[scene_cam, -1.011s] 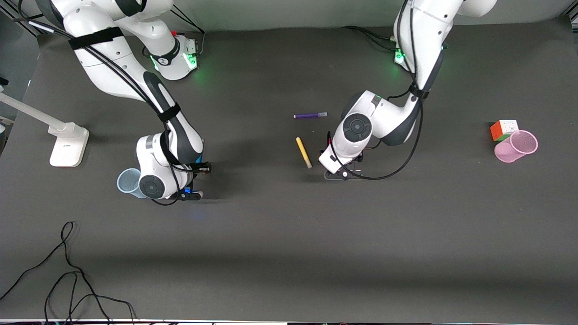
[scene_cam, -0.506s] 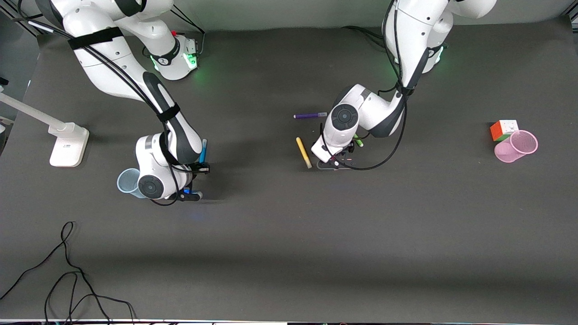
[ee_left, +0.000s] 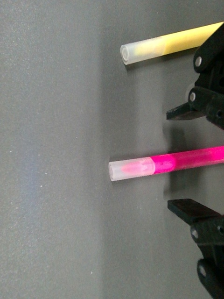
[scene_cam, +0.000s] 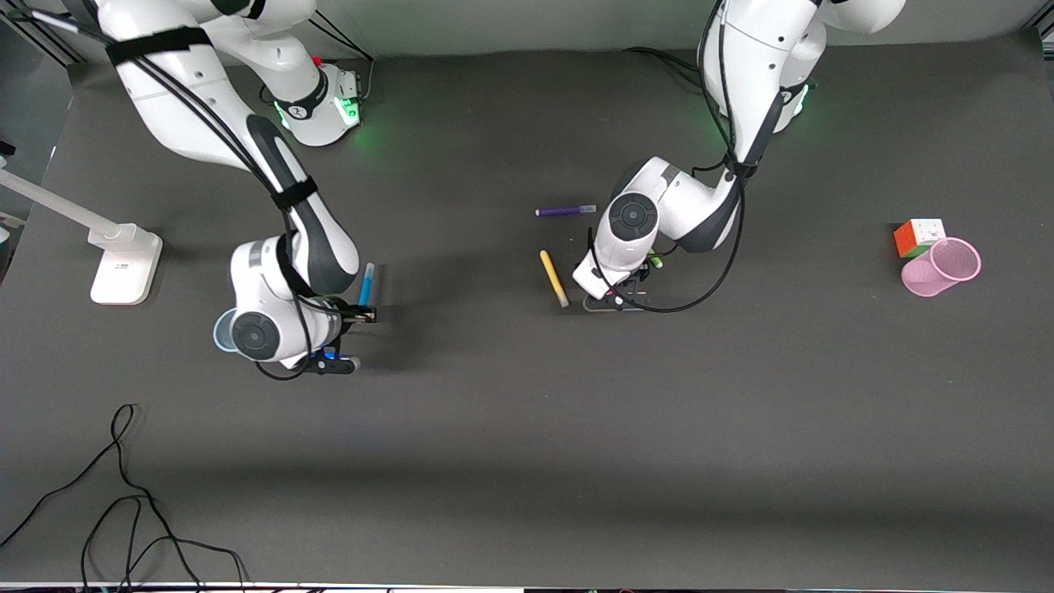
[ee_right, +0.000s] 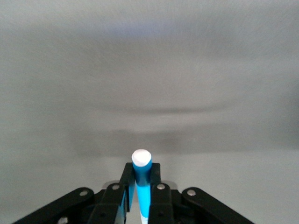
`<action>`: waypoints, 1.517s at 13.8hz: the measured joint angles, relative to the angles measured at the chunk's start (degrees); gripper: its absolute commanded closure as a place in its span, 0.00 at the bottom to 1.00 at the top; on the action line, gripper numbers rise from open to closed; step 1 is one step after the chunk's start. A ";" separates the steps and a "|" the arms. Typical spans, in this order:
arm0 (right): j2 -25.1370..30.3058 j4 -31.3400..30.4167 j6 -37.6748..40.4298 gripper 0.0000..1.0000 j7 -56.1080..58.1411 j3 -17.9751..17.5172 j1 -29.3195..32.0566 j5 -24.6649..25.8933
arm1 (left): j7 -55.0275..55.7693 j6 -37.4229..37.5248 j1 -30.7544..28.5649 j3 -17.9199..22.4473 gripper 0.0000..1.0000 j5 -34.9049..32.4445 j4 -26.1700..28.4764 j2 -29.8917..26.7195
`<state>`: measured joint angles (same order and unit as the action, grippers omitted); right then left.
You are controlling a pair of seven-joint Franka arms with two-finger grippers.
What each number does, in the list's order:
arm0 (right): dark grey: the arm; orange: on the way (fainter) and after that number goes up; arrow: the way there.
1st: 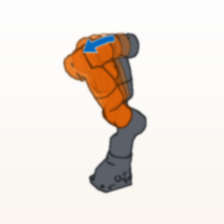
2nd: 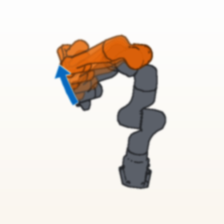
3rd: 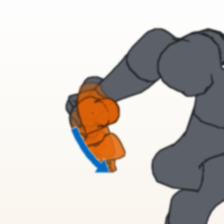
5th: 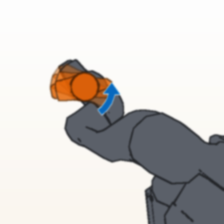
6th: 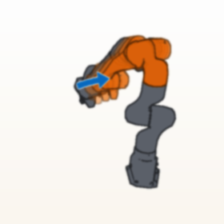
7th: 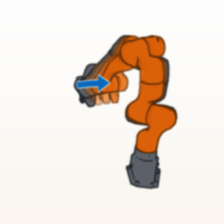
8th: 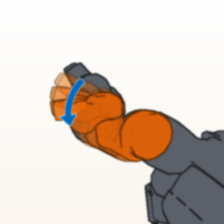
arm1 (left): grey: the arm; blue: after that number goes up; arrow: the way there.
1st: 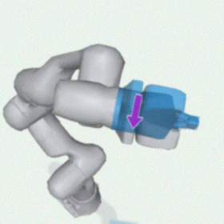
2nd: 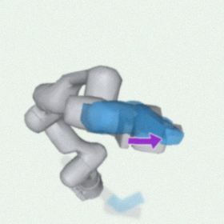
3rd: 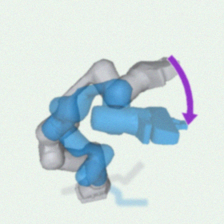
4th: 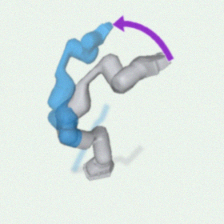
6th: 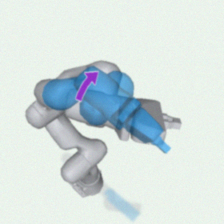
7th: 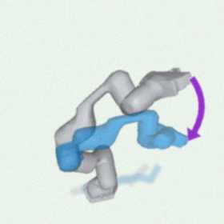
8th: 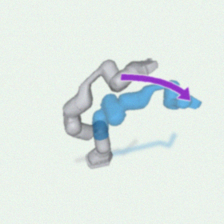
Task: Place pink and blue markers in matching cups
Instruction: 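Lift the blue marker while the left gripper grasps the pink marker, then carry the blue marker over the blue cup while the left gripper lifts pink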
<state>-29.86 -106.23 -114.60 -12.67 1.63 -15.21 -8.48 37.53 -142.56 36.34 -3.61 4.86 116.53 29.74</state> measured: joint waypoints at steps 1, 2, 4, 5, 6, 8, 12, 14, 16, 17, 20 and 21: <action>1.42 0.20 0.15 1.00 0.00 0.08 0.00 1.10 | -0.05 0.00 0.00 0.03 0.31 -0.02 0.01 0.17; 3.15 0.46 0.47 1.00 0.10 0.29 0.02 2.40 | -0.08 -0.01 0.00 0.05 0.37 -0.03 0.02 0.40; 7.26 0.75 1.31 1.00 1.28 1.46 0.05 3.65 | -0.16 -0.05 0.00 0.07 0.69 -0.08 0.04 0.62; 9.45 0.78 1.50 1.00 2.46 2.33 0.09 3.84 | -0.16 -0.15 0.00 0.07 0.84 -0.09 0.04 0.62; 11.64 0.82 1.85 1.00 3.63 3.11 0.13 3.92 | -0.17 -0.31 0.00 0.08 1.00 -0.10 0.03 0.62; 15.70 0.89 2.25 1.00 5.30 3.84 0.26 4.85 | -0.17 -0.70 0.00 0.13 1.00 -0.11 -0.01 0.48; 21.57 2.27 2.15 1.00 7.91 3.86 0.17 12.76 | -0.16 -1.35 -0.14 0.50 1.00 -0.11 -0.27 0.14; 23.96 3.20 1.33 1.00 12.15 4.77 0.16 13.49 | -0.15 -0.85 -0.86 0.65 1.00 -0.11 -0.65 -1.51; 25.51 3.25 -1.44 1.00 18.28 7.52 0.25 13.55 | -0.77 4.51 -2.44 0.83 1.00 -0.14 -1.50 -4.91; 25.66 2.78 -3.37 1.00 20.94 9.26 0.30 13.55 | -2.49 9.43 -3.77 0.93 1.00 -0.15 -2.45 -7.23; 25.48 -3.62 -15.18 1.00 26.43 13.34 0.47 13.55 | -7.82 26.67 -9.04 1.14 1.00 -0.35 -7.30 -14.49; 25.38 -6.96 -20.33 1.00 27.41 14.27 0.50 13.54 | -9.51 31.46 -10.49 1.23 1.00 -0.67 -8.96 -16.77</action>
<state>-4.49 -113.20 -134.92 14.74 15.90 -14.71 5.06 28.02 -111.09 25.85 -2.39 4.19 107.57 12.97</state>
